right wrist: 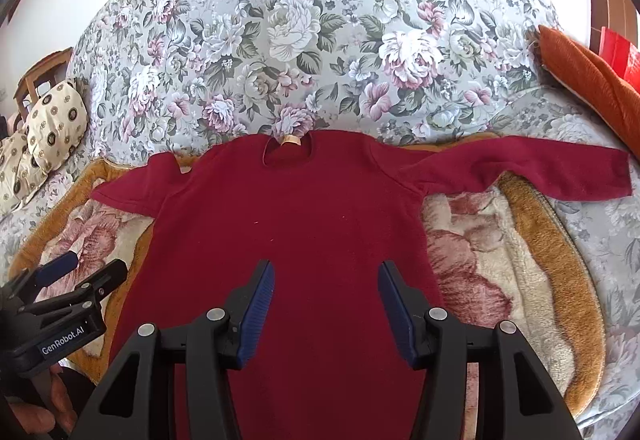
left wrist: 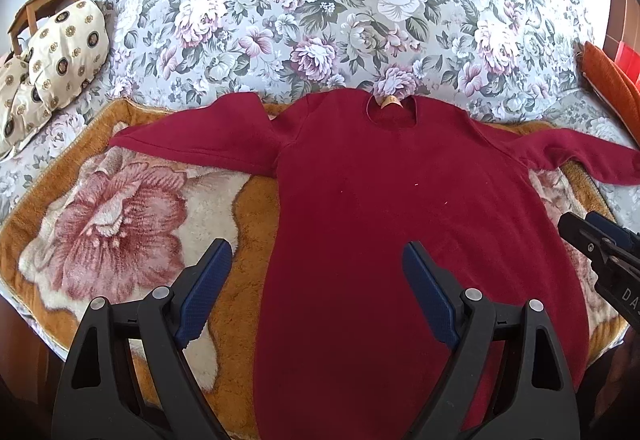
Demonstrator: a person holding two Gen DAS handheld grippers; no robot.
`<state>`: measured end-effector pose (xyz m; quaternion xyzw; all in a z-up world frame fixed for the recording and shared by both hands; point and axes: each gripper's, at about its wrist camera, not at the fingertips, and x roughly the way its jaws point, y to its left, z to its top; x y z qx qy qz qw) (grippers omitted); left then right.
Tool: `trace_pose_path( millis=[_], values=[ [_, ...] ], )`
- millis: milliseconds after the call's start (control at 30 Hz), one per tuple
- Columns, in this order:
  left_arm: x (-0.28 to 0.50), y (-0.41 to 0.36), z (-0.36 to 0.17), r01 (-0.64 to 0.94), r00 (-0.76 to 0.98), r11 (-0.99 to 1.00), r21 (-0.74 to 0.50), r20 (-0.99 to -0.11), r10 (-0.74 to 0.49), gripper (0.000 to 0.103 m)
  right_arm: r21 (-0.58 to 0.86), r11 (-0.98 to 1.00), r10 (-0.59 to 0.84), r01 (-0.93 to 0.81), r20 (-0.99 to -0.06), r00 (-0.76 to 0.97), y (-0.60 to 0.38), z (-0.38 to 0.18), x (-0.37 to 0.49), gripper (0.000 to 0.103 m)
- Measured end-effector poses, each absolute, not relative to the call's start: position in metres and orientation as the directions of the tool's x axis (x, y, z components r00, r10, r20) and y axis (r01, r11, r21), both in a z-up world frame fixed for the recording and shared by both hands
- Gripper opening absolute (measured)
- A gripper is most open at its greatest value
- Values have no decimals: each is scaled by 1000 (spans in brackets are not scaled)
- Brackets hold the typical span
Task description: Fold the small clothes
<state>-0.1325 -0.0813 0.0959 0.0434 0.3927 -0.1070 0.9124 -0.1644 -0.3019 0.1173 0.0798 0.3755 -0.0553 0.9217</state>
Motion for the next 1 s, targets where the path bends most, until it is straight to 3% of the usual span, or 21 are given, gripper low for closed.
trace_pose_path(
  millis=[1000],
  values=[
    [-11, -79, 60, 194, 618, 980, -41, -771, -154, 87, 60, 997, 16, 43, -748, 664, -258, 81, -40, 52]
  ],
)
